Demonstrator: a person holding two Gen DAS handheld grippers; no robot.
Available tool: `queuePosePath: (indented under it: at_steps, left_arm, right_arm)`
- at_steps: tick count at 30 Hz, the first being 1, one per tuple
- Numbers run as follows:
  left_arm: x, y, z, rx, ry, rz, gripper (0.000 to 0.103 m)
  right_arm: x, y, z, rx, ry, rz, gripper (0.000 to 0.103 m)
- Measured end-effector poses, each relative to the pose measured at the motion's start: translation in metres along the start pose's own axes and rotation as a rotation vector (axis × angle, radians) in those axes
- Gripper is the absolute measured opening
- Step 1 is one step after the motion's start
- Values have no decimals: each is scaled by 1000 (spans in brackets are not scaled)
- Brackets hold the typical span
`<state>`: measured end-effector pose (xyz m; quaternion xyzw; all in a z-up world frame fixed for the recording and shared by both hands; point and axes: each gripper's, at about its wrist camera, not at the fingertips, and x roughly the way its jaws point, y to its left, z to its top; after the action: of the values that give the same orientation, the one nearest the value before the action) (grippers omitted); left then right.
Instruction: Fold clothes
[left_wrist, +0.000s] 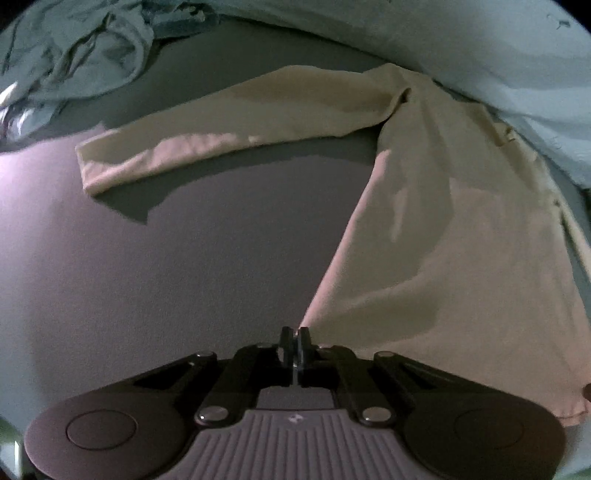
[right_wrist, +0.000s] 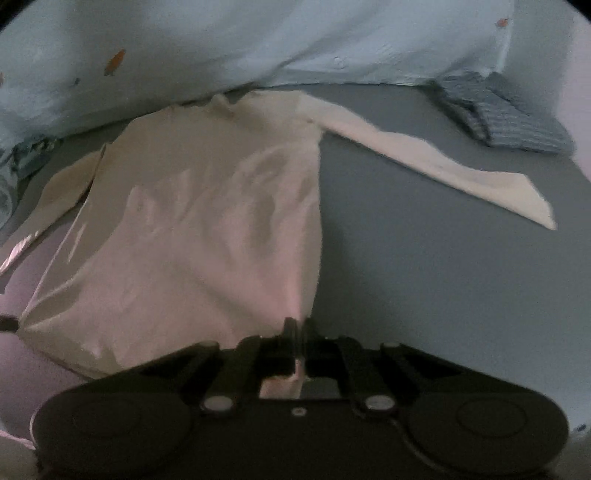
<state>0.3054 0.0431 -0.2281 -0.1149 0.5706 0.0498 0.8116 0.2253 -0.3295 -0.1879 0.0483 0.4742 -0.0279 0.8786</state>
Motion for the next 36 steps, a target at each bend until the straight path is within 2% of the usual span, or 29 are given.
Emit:
queuePosePath:
  at_steps: [2,4,6,7,8,9,10,13,14,16,18,20,22,24,27,33,34,35,36]
  left_arm:
    - [5,7,-15,28,41,68,0]
    - [11,18,-21,-28,75,52,1]
    - [11,29,-24,-82,85,31,4]
    - [5,28,-22,-75,57,34,4]
    - [0,27,-20,-63,24,39,6]
    - [-5,22,-17,-32,-6,51,16]
    - [-6,15,-13,4,-29,60,23]
    - [-5,-9,3,96,-75,62,25]
    - [-2,-19,13,122,-89,48,27]
    - [4,-42,35,158,-123,14,40]
    - [10,-68,58,201,-164,-15,46]
    - [21,-98,86,249,-220,-28,55]
    - [34,-127,117,279,-286,-39,69]
    - [49,-152,146,296,-330,-51,71]
    - [80,-188,186,327,-346,-69,71]
    - [148,-226,233,401,-318,3,71]
    - [155,-228,236,409,-313,12,71]
    - [161,-229,239,418,-309,22,71]
    - [166,-230,240,424,-310,28,74]
  right_arm:
    - [5,-8,-6,21,36,-1,4]
    - [17,-12,-12,42,90,46,4]
    - [17,-12,-11,46,103,31,11]
    - [12,-12,-8,39,91,29,18]
    - [8,-13,-5,34,72,28,38]
    - [2,-15,1,35,40,30,45]
    - [-3,-18,7,34,5,34,49]
    - [-5,-23,35,6,-90,37,51]
    - [-1,-23,47,-9,-126,31,51]
    - [9,-24,74,-60,-195,5,51]
    - [23,-23,106,-128,-253,-26,51]
    - [39,-24,136,-176,-306,-26,51]
    - [65,-26,167,-187,-319,10,51]
    - [97,-27,197,-195,-315,41,51]
    - [146,-25,234,-236,-302,75,51]
    - [235,-14,283,-383,-234,170,53]
    - [245,-13,286,-400,-219,192,48]
    - [251,-15,288,-402,-211,225,26]
    - [256,-16,290,-403,-204,258,13]
